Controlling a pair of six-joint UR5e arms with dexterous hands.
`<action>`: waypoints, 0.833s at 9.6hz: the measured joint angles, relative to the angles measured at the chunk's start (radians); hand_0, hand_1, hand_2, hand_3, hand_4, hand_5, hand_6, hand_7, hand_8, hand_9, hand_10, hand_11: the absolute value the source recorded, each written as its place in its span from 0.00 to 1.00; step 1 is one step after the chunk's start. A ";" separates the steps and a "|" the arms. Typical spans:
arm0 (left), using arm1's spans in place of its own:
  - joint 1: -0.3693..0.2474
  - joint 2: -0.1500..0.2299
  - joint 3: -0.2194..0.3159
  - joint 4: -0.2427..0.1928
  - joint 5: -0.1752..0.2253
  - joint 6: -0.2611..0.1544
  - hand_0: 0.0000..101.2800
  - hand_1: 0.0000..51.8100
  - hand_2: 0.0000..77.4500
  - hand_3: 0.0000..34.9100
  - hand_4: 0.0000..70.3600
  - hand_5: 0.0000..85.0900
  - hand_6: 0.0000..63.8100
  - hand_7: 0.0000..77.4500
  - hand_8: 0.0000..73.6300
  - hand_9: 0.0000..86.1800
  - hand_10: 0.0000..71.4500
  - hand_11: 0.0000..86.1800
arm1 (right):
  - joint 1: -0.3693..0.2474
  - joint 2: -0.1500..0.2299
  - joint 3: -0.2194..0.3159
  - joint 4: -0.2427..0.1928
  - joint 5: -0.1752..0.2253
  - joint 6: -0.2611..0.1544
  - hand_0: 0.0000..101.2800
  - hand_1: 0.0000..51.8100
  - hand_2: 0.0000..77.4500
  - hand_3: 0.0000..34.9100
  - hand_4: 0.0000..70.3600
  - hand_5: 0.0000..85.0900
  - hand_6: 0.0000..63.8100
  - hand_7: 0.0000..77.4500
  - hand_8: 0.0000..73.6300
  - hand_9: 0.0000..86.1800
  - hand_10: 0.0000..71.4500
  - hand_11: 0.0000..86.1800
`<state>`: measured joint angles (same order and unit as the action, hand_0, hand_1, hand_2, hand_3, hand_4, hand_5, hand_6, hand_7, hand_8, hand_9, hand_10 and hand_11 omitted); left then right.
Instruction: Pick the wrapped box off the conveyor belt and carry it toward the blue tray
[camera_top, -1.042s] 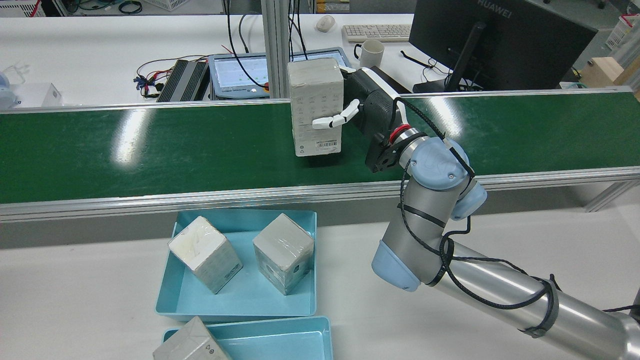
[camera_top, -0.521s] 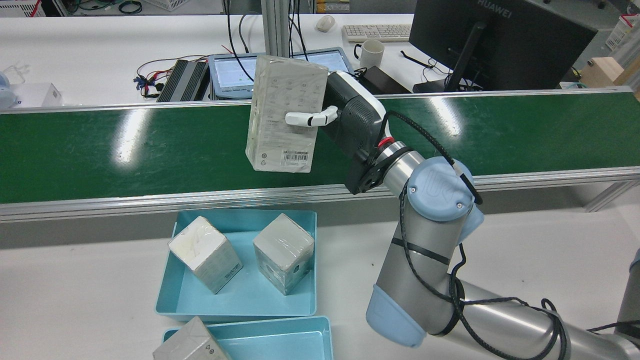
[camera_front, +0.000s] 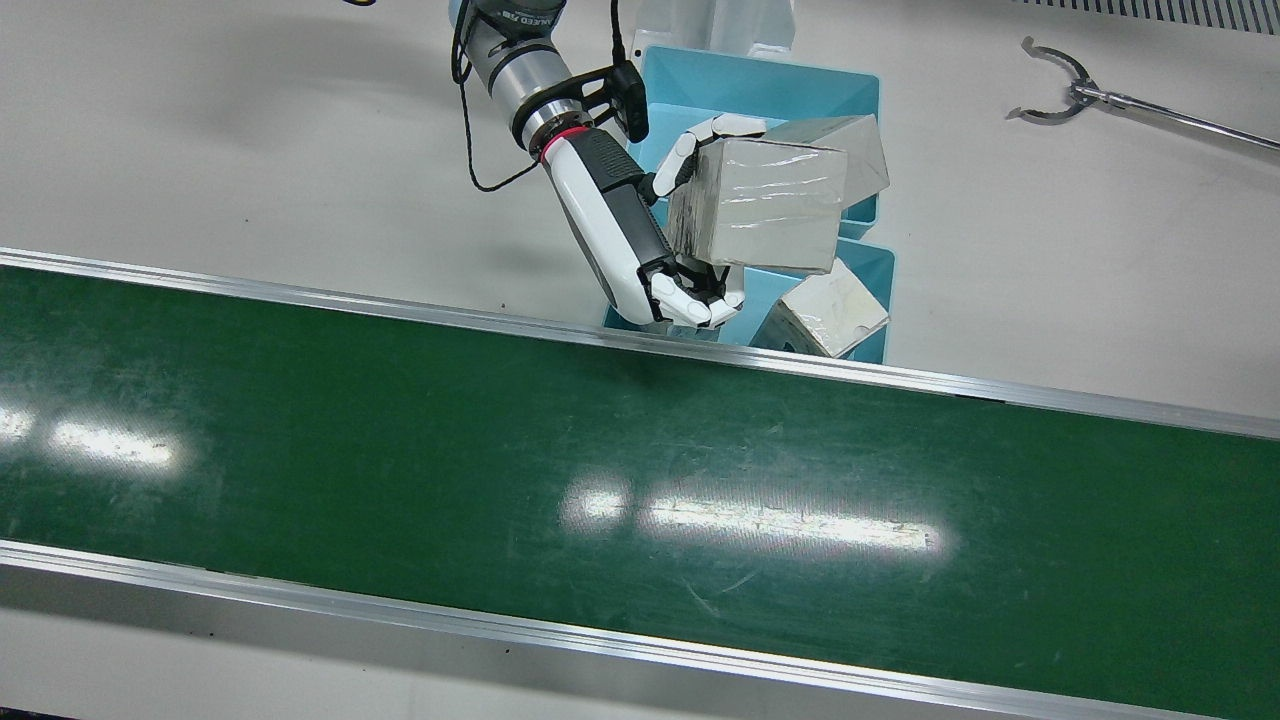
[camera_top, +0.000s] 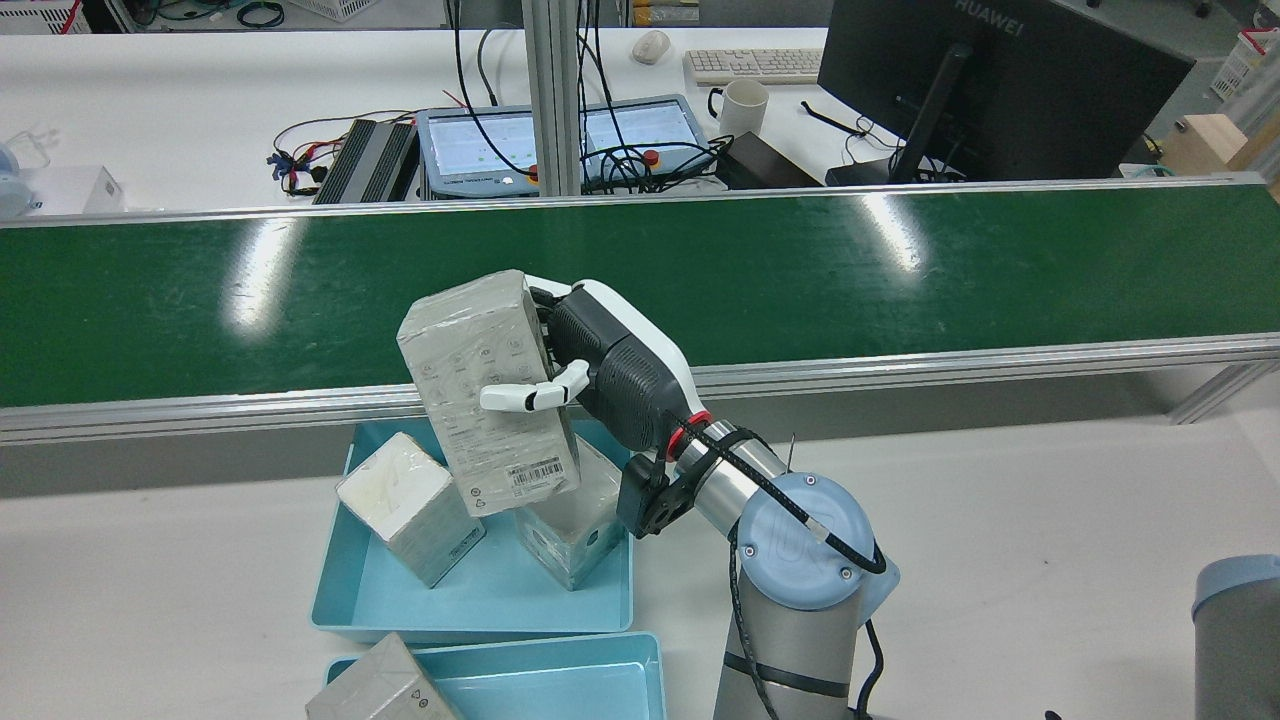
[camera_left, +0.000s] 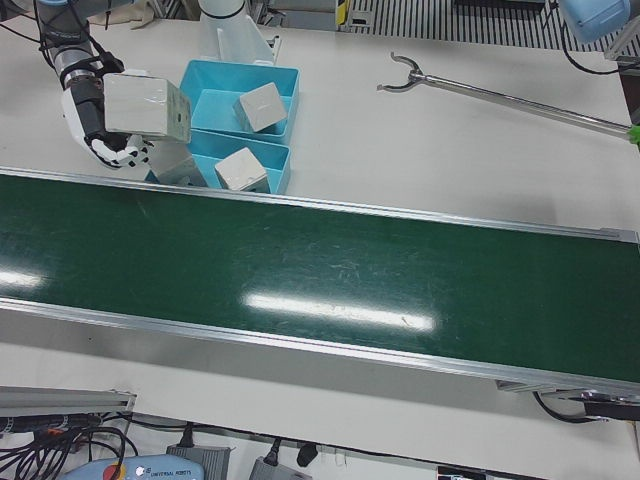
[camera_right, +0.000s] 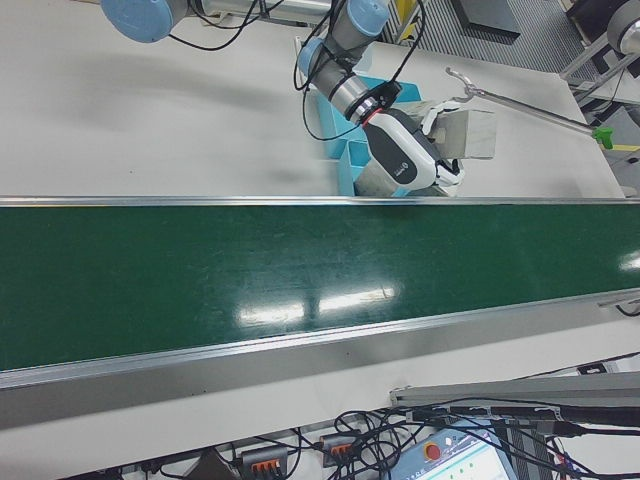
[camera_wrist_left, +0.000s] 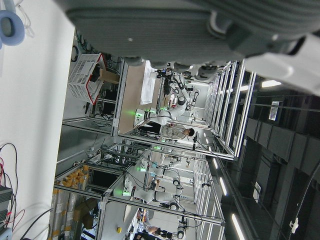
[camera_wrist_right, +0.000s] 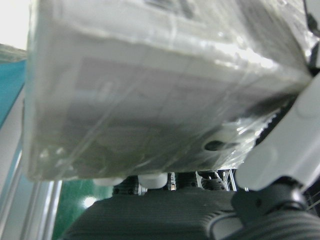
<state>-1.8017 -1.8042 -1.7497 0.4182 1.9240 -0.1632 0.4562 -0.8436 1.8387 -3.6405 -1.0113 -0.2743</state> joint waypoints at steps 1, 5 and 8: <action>0.000 0.000 0.000 0.000 0.000 0.000 0.00 0.00 0.01 0.00 0.00 0.01 0.01 0.01 0.01 0.01 0.01 0.01 | -0.013 -0.009 0.002 0.001 0.002 -0.008 0.46 0.02 0.44 0.00 0.32 0.78 0.62 0.90 0.97 0.94 0.98 0.91; 0.000 0.000 0.000 0.000 0.000 0.000 0.00 0.00 0.01 0.00 0.00 0.01 0.01 0.01 0.01 0.01 0.00 0.01 | -0.064 -0.062 0.037 0.001 -0.010 -0.008 0.48 0.02 0.35 0.00 0.32 0.80 0.62 0.91 0.72 0.95 0.66 0.96; 0.000 0.000 0.000 0.000 0.000 0.000 0.00 0.00 0.01 0.00 0.00 0.01 0.01 0.01 0.01 0.01 0.01 0.01 | -0.108 -0.130 0.115 -0.001 -0.020 -0.012 0.51 0.02 0.35 0.00 0.36 0.84 0.70 1.00 0.48 0.88 0.36 0.95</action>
<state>-1.8017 -1.8042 -1.7497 0.4182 1.9240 -0.1632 0.3486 -0.9732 1.9542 -3.6416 -1.0313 -0.2861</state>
